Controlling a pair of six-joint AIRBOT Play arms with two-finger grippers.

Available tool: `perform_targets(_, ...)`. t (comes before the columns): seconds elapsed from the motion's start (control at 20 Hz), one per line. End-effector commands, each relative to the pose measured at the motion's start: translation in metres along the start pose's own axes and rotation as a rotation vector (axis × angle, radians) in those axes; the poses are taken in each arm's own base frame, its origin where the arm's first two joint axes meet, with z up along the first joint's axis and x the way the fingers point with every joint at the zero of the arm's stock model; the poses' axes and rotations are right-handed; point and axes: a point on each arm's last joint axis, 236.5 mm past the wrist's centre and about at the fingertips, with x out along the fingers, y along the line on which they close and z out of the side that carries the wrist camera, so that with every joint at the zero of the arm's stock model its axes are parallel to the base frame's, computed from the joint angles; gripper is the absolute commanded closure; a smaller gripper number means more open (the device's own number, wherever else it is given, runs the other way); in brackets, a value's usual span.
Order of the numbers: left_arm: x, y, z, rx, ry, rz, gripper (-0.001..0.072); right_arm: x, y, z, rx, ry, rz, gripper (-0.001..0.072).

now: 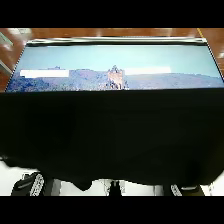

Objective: Fold the shirts.

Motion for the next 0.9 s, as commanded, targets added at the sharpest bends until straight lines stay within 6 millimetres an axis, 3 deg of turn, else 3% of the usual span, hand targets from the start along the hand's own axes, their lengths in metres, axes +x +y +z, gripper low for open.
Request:
perform_targets(0.0,0.07,0.016,-0.07,-0.067,0.265,-0.039,0.0671,0.069,0.007,-0.07,-0.062,0.355,-0.027,0.065)
perform_targets(0.15,0.153,0.035,-0.131,-0.181,0.376,-0.051,0.0672,0.167,0.032,-0.114,-0.075,0.464,-0.003,0.065)
perform_targets(0.25,0.21,0.038,-0.158,-0.292,0.377,-0.09,0.0671,0.231,0.057,-0.133,-0.067,0.471,0.054,0.065)
perform_targets(0.35,0.262,0.036,-0.169,-0.393,0.358,-0.153,0.0672,0.29,0.074,-0.136,-0.02,0.438,0.07,0.0651)
perform_targets(0.45,0.307,0.038,-0.166,-0.44,0.32,-0.211,0.0671,0.341,0.087,-0.135,0.042,0.376,0.077,0.065)
perform_targets(0.65,0.386,0.032,-0.177,-0.479,0.302,-0.257,0.0671,0.417,0.11,-0.146,0.094,0.28,0.116,0.065)
perform_targets(0.85,0.45,0.005,-0.185,-0.374,0.266,-0.253,0.0671,0.463,0.123,-0.158,0.107,0.207,0.139,0.065)
